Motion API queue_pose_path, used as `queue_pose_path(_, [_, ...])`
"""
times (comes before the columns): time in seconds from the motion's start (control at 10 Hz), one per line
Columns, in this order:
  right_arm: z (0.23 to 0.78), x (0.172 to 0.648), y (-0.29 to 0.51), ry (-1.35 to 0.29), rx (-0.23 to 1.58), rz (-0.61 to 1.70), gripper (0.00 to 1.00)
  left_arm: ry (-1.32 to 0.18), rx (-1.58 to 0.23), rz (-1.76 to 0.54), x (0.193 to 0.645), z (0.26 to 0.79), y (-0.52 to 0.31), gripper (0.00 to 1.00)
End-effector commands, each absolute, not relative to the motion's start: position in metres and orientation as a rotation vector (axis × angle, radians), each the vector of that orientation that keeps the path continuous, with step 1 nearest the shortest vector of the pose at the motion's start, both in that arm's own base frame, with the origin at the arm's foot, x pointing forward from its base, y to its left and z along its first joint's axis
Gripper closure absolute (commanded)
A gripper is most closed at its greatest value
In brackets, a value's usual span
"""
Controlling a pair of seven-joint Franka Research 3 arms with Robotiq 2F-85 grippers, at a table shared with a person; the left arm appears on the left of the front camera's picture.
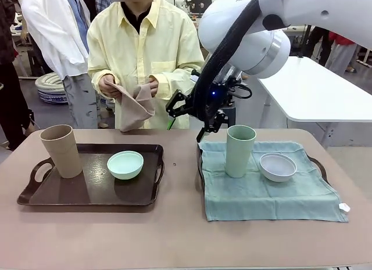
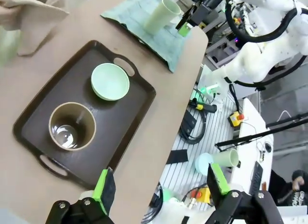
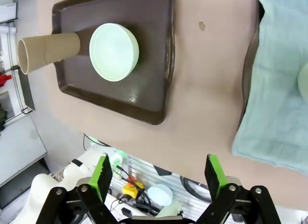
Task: Set up a tray with a mat and arrange the tableware.
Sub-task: Pick up the Picnic Bowl and Reusable plastic cup from the Handle tray in front of the human's position and hold them in the air.
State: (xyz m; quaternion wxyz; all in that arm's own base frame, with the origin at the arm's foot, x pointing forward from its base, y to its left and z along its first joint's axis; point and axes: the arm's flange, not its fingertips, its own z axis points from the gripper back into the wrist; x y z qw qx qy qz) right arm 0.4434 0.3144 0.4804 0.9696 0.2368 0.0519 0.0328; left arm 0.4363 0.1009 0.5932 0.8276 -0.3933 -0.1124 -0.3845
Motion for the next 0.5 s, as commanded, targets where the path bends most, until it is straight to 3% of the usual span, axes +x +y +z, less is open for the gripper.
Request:
queue_pose_path(0.0, [0.4832,0.4384,0.3131,0.124,0.454,0.058,0.0,-0.243,-0.81,-0.818,0.4379,0.5954,0.1019,0.0])
queue_pose_path(0.3, [0.4803,0.4412,0.3148,0.117,0.475,0.068,0.0,-0.238,-0.829,-0.816,0.4366,0.5938,0.1017,0.0])
queue_pose_path(0.4, [0.4808,0.4367,0.3229,0.089,0.458,0.106,0.0,-0.271,-0.704,-0.949,0.4427,0.5898,0.1096,0.0])
